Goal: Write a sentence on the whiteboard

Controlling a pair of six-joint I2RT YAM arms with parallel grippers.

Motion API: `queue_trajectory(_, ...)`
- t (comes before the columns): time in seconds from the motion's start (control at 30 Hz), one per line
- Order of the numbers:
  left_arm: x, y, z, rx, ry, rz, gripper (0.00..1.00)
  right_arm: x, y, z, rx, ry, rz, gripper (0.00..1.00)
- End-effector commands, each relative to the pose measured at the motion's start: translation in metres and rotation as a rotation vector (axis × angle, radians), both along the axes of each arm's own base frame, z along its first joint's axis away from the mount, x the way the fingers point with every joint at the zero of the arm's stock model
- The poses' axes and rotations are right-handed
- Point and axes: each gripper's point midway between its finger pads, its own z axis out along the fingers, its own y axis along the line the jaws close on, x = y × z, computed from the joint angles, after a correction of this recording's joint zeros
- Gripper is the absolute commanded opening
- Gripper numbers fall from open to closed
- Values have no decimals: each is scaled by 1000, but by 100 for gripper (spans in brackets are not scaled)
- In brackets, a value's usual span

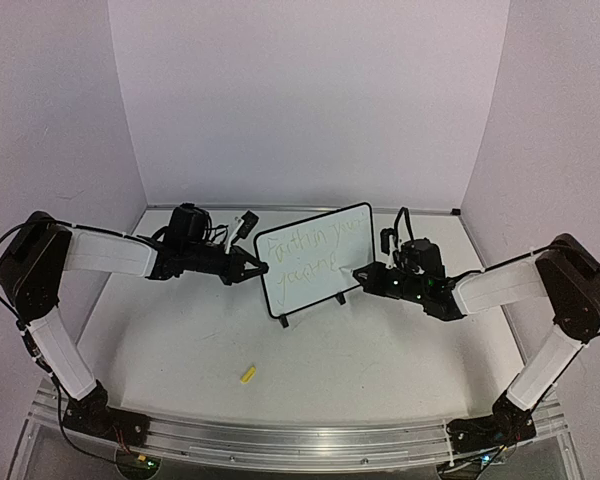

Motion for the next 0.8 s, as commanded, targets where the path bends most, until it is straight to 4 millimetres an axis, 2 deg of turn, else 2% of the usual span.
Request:
queue_trajectory(0.0, -2, -9, 8, -8, 0, -34, 0, 2, -8, 35, 41, -91, -37, 0)
queue_trajectory(0.23, -2, -9, 7, -9, 3, -36, 0, 0, -5, 52, 65, -123, -13, 0)
queue_trajectory(0.53, -2, -9, 7, -9, 3, -37, 0, 12, 4, 53, 59, -132, -5, 0)
queue_trajectory(0.77, -3, -9, 8, -9, 1, -36, 0, 17, 12, 46, 57, -115, 14, 0)
